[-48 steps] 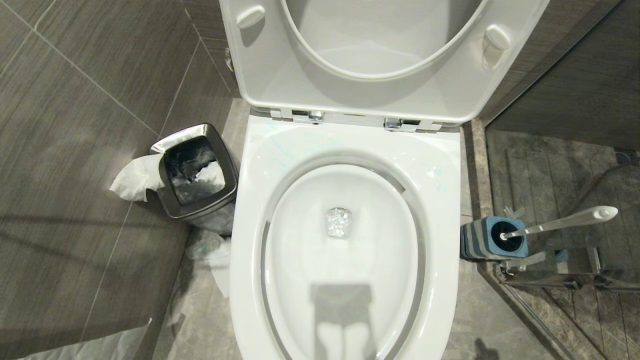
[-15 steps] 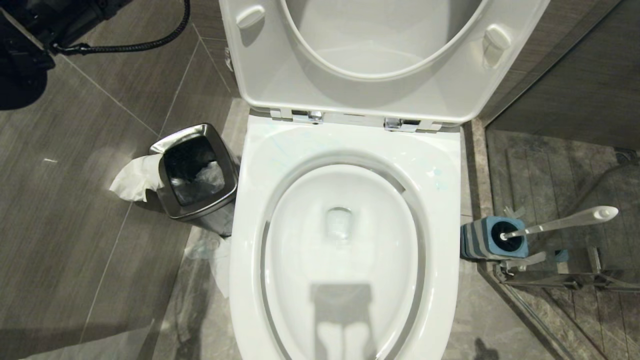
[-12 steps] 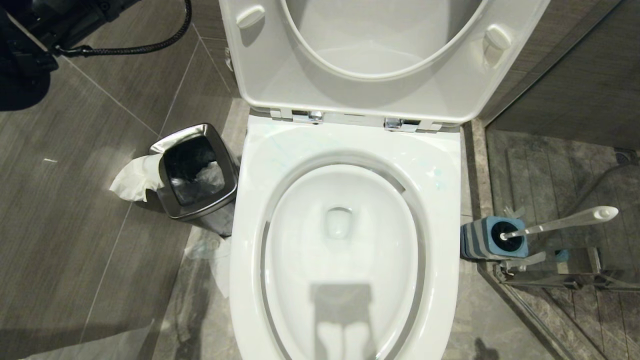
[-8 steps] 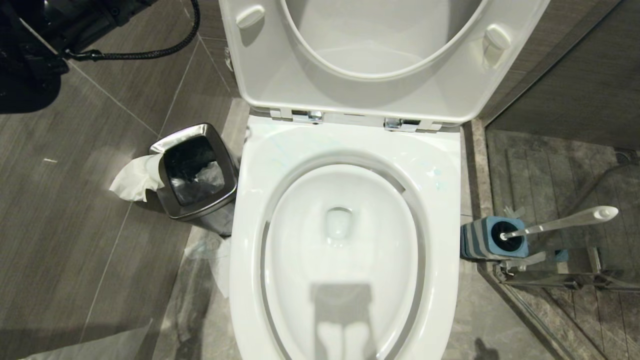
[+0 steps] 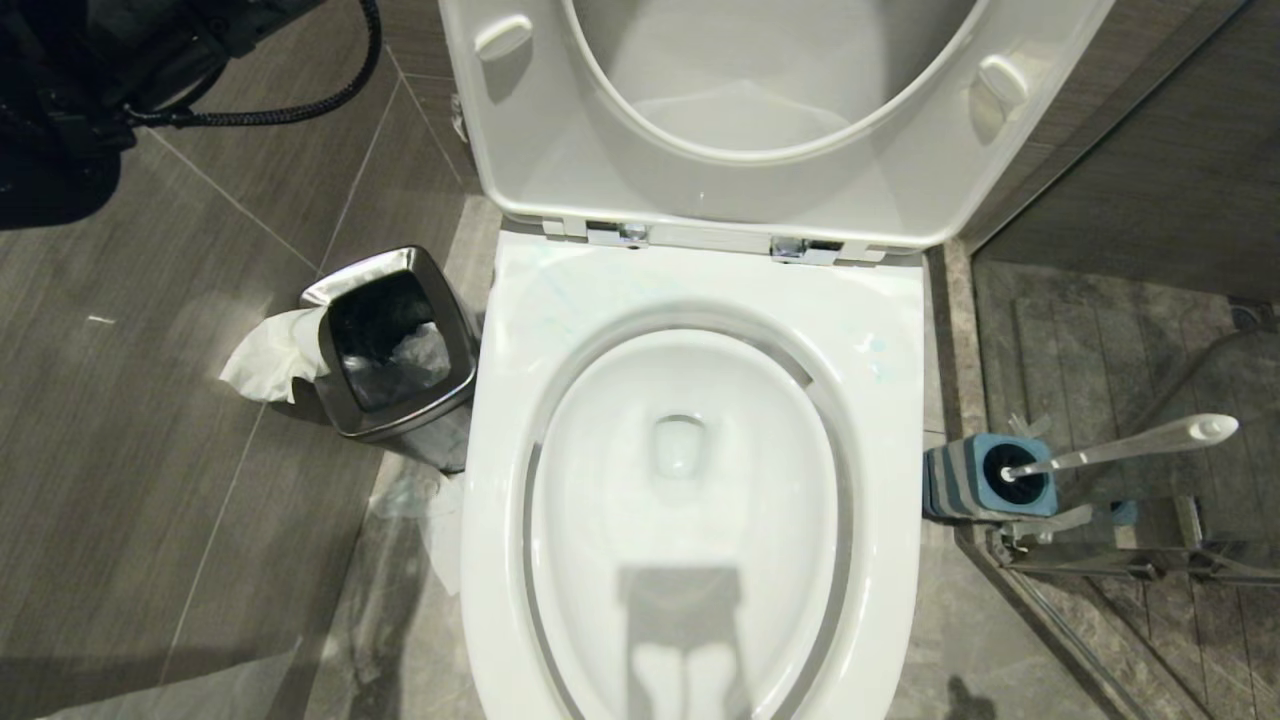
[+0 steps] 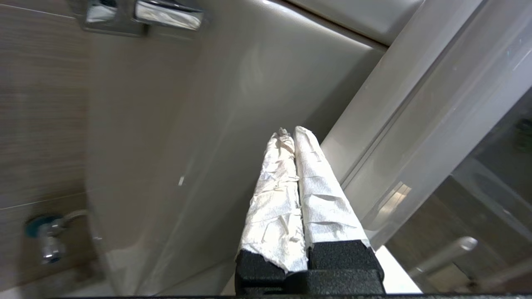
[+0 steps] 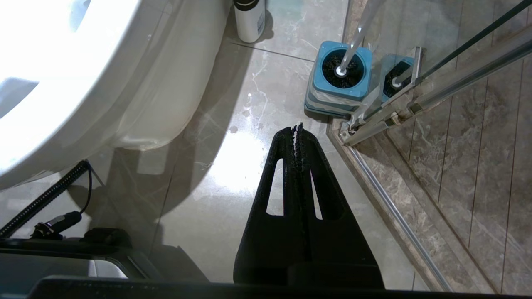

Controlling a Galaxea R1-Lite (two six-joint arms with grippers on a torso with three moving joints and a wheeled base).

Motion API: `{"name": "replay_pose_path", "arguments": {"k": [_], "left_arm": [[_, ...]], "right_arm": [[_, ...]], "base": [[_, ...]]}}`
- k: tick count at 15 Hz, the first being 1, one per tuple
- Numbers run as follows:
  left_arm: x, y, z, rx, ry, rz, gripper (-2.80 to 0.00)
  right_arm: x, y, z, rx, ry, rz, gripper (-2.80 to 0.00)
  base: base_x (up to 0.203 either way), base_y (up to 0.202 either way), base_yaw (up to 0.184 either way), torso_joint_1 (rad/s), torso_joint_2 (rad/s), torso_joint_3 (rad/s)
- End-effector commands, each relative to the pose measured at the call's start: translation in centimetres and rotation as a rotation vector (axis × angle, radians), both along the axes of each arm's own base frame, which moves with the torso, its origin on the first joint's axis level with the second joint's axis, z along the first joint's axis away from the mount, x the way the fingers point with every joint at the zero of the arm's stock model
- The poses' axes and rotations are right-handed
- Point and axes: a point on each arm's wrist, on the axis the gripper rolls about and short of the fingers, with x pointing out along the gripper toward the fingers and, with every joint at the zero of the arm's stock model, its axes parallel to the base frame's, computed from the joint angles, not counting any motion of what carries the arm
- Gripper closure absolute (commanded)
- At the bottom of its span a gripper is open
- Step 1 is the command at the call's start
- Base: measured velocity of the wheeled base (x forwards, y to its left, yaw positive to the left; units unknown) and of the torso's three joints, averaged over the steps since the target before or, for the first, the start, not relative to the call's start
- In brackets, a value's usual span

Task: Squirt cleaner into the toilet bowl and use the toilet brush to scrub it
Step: Close the toilet lid

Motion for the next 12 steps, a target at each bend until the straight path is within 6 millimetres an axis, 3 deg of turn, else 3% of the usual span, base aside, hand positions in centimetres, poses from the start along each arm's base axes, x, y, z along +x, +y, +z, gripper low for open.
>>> {"name": "replay_pose_path", "arguments": {"k": [1,7,10,12], "left_arm": [[-0.3,0.0,-0.3,0.043,0.001,-0.076,0.00],[-0.9,0.8,-1.7,0.086,0.056,-0.105,0.00],[-1.2,2.6,-0.9,0.069,0.055,-0.063,0.00],[-3.2,4.6,0.3,0.064,0.049,-0.013,0.00]], "right_arm": [[0.0,0.0,0.0,-0.001,0.001,0.000,0.00],[0.0,0.0,0.0,0.000,0.000,0.000,0.00],[0.0,0.0,0.0,0.000,0.000,0.000,0.00],[0.0,0.0,0.0,0.000,0.000,0.000,0.00]], "base": [[0.000,0.000,0.000,0.000,0.00,0.000],[0.000,0.000,0.000,0.000,0.00,0.000],[0.000,0.000,0.000,0.000,0.00,0.000],[0.000,0.000,0.000,0.000,0.00,0.000]]}}
